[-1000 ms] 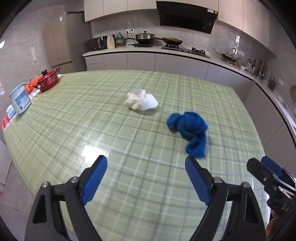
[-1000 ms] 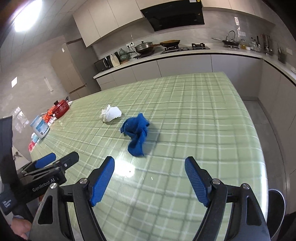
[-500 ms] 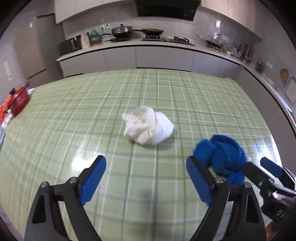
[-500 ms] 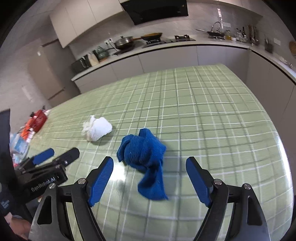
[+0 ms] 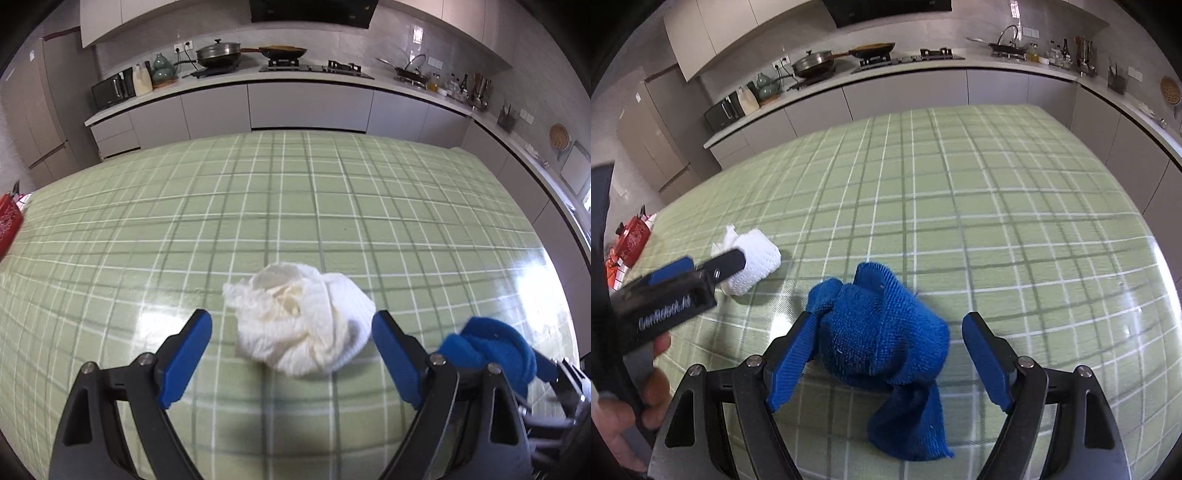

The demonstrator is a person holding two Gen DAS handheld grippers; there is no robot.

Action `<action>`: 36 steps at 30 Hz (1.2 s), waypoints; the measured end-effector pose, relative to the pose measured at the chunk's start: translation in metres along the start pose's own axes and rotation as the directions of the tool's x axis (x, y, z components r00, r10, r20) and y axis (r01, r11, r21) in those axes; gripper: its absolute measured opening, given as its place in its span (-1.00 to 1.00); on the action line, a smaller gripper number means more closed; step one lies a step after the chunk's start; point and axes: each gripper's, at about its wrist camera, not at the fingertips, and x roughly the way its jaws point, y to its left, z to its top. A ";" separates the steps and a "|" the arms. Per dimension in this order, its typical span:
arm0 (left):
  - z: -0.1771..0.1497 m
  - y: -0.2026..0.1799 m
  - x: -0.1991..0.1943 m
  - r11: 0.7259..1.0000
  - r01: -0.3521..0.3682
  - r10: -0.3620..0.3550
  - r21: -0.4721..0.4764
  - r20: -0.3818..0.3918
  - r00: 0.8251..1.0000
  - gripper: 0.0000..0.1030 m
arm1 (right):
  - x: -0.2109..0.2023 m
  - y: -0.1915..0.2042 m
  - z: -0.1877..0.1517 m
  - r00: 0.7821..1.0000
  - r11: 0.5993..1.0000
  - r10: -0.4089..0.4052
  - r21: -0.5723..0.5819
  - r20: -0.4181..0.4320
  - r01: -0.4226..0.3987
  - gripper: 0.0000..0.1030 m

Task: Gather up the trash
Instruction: 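Grasp the white tissue with the left tool while the right tool grasps the blue cloth, then carry the white tissue and blue cloth over the black bucket and open both tools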

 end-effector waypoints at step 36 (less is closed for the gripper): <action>-0.100 -0.008 -0.088 0.998 0.067 -0.066 -0.019 0.032 0.997 -0.04 | -0.048 -0.017 -0.031 0.995 0.997 0.074 0.013 0.061 -0.075 -0.18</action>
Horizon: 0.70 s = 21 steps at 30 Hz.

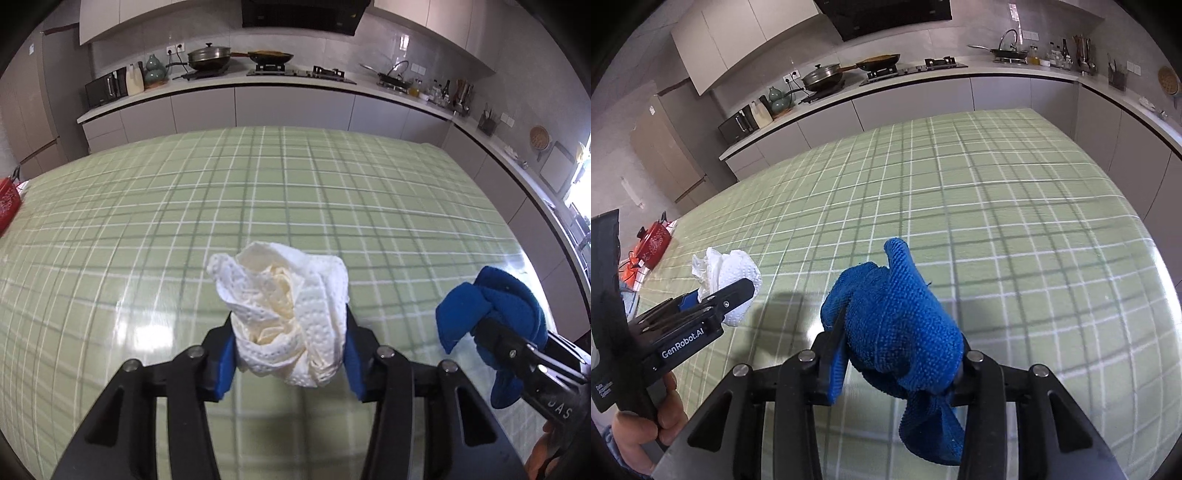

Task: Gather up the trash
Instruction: 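Carry the white tissue and blue cloth over the black bucket and open both tools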

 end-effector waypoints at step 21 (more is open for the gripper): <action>-0.090 -0.132 -0.083 0.989 -0.071 0.075 -0.128 0.023 0.997 -0.04 | -0.136 -0.123 -0.083 0.991 0.983 0.136 -0.123 0.007 -0.134 -0.18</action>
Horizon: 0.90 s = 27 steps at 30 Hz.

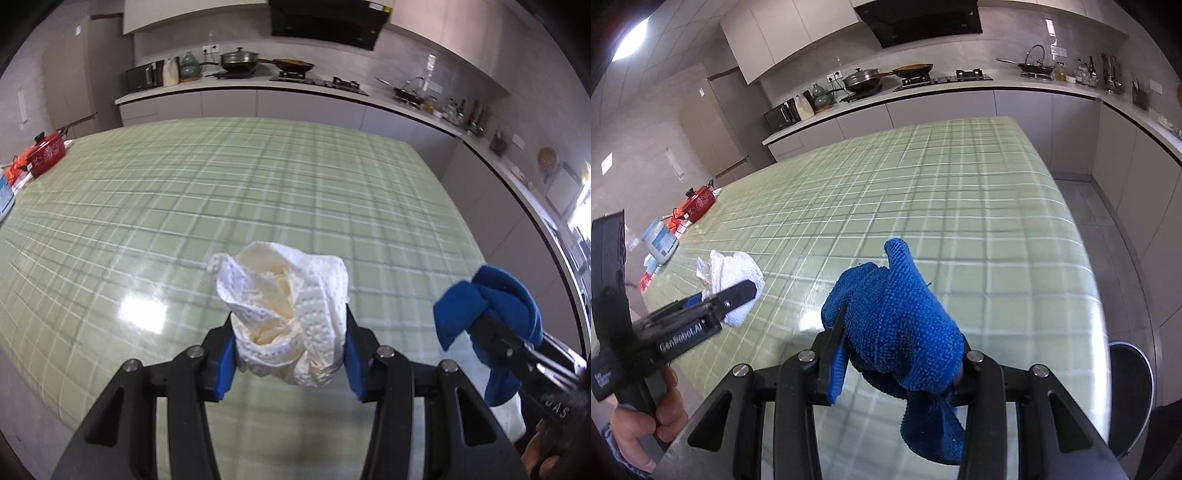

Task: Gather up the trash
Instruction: 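Carry the white tissue and blue cloth over the black bucket and open both tools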

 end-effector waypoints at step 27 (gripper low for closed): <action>-0.045 -0.154 -0.029 0.970 0.184 -0.186 0.159 -0.002 0.983 -0.04 | -0.147 -0.118 -0.082 0.988 0.974 -0.140 0.186 0.069 0.125 -0.18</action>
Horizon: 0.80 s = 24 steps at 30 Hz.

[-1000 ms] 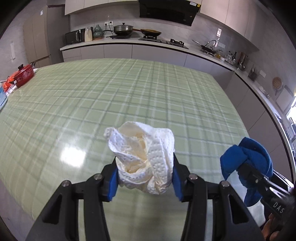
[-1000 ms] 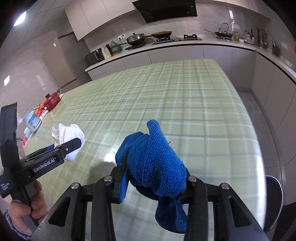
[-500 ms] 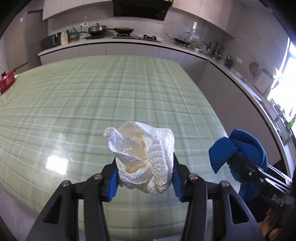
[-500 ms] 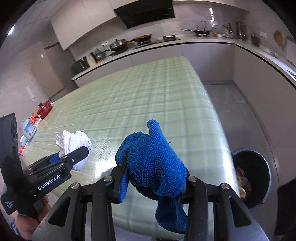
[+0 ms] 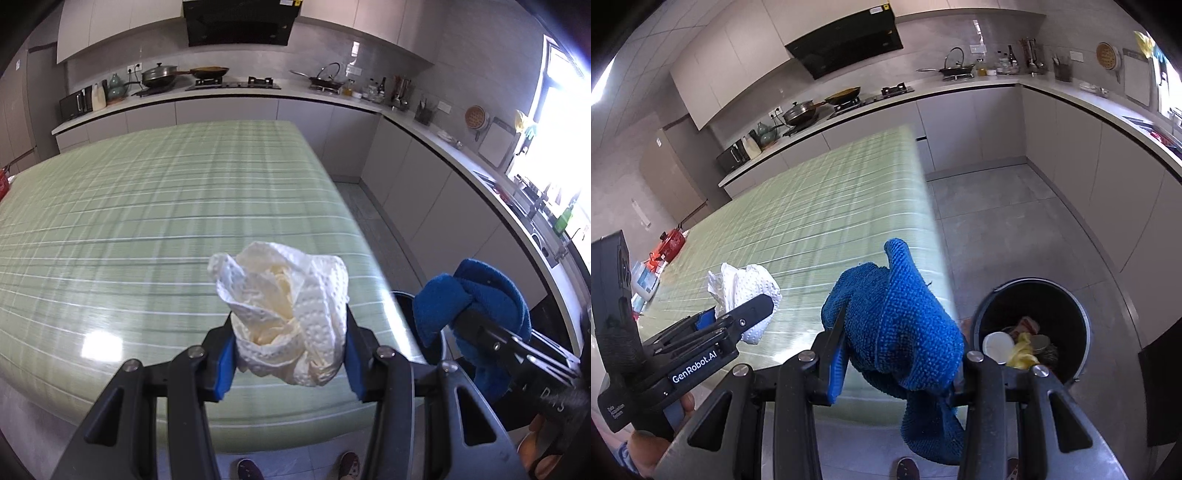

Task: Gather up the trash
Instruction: 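Carry the white tissue and blue cloth over the black bucket and open both tools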

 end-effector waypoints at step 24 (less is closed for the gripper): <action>-0.045 -0.176 0.076 0.999 -0.033 0.030 -0.025 -0.108 0.994 -0.04 | -0.025 -0.237 0.002 0.998 0.998 -0.021 0.055 -0.061 0.025 -0.18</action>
